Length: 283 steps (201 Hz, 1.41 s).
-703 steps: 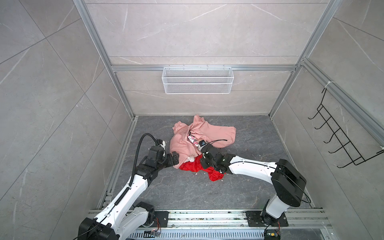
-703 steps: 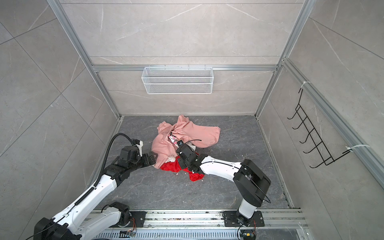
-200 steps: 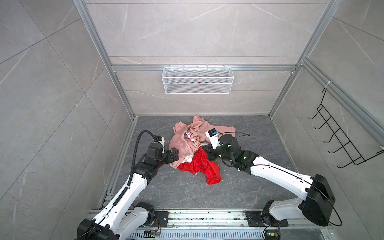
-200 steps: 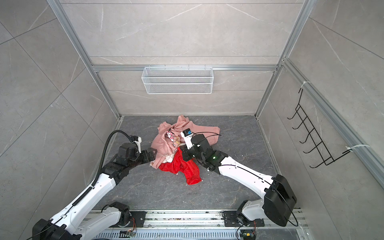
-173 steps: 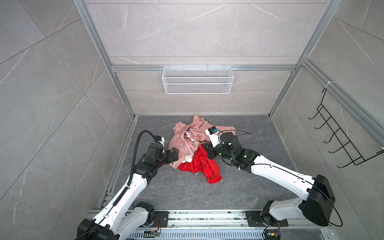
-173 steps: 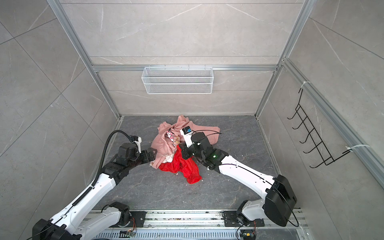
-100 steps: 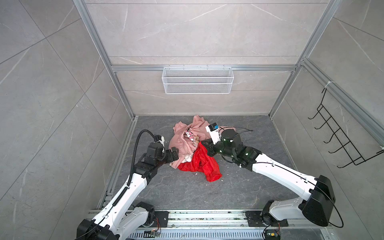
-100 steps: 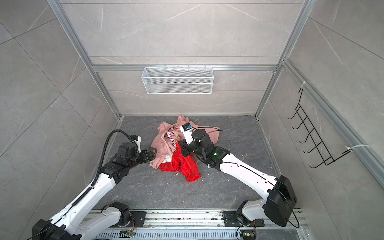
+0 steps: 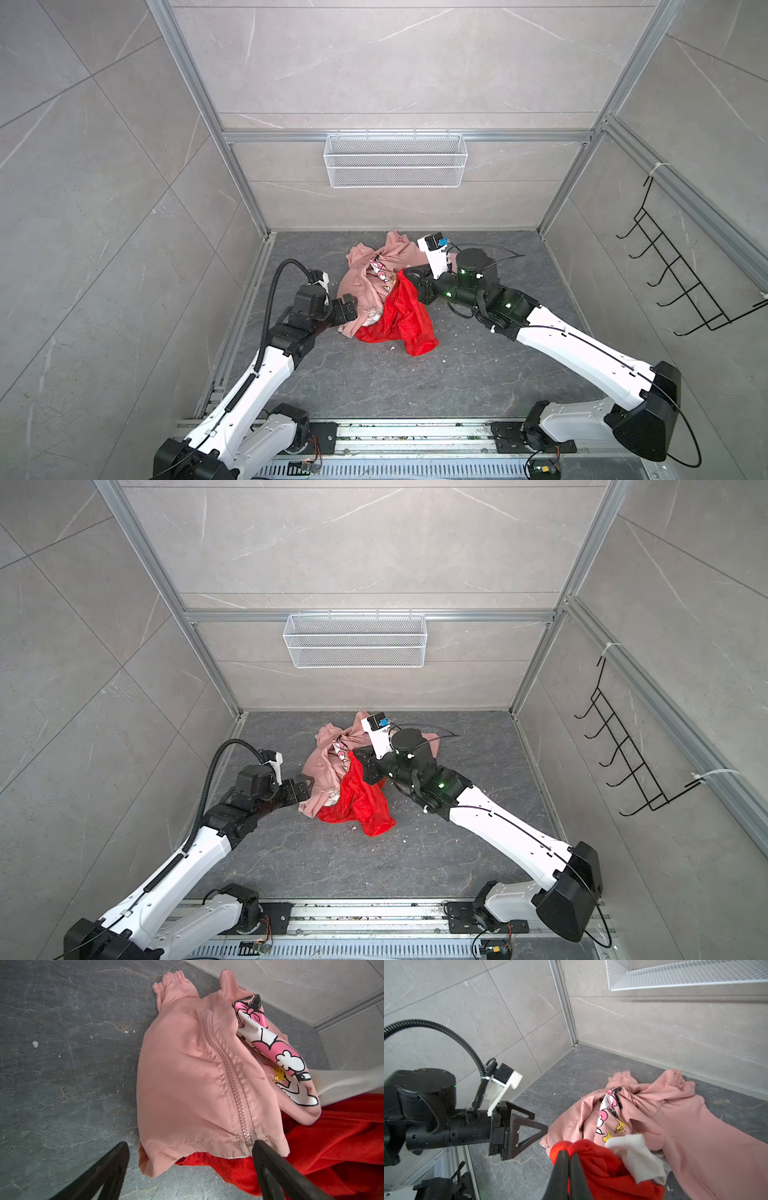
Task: Pick out a specific cloth from the pile
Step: 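Lift the red cloth with the right gripper, pulling it out of the pile, then raise the red cloth higher with the right gripper toward the far wall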
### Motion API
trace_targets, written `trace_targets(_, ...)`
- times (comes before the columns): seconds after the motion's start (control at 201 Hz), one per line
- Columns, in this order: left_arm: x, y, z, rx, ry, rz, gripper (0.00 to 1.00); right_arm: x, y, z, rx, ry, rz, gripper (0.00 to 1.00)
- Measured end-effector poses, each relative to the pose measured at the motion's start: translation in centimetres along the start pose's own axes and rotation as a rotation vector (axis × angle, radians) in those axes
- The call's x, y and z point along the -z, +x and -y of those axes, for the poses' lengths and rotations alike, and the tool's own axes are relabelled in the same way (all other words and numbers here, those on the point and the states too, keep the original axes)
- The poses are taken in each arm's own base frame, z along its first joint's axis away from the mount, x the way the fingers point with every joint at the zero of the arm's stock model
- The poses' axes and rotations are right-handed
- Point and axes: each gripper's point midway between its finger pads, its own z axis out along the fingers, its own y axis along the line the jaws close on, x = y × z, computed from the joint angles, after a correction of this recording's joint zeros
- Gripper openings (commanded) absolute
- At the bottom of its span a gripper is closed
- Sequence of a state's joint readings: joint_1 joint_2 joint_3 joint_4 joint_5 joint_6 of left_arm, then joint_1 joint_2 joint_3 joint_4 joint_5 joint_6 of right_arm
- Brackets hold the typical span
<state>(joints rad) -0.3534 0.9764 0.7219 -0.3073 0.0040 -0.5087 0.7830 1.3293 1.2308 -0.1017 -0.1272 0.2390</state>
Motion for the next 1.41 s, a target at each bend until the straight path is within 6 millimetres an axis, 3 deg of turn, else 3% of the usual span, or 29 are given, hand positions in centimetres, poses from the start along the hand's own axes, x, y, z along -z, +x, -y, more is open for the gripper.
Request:
trace_targets(0.568, 0.0, 0.0, 0.2, -0.024, 0.008, 0.000, 0.96, 2.1, -2.2, -0.8, 0.027, -0.015, 0.061, 0.00)
trace_targets(0.986, 0.1, -0.9, 2.5, -0.095, 0.129, 0.026, 0.96, 4.0, -5.7, -2.3, 0.058, -0.055, 0.134, 0.00)
trace_targets(1.25, 0.2, -0.7, 2.9, -0.124, 0.153, 0.019, 0.96, 5.2, -8.0, -3.2, 0.083, -0.073, 0.170, 0.00)
trace_targets(1.409, 0.5, -0.8, 3.1, -0.129, 0.161, 0.025, 0.96, 5.4, -8.3, -3.3, 0.091, -0.073, 0.175, 0.00)
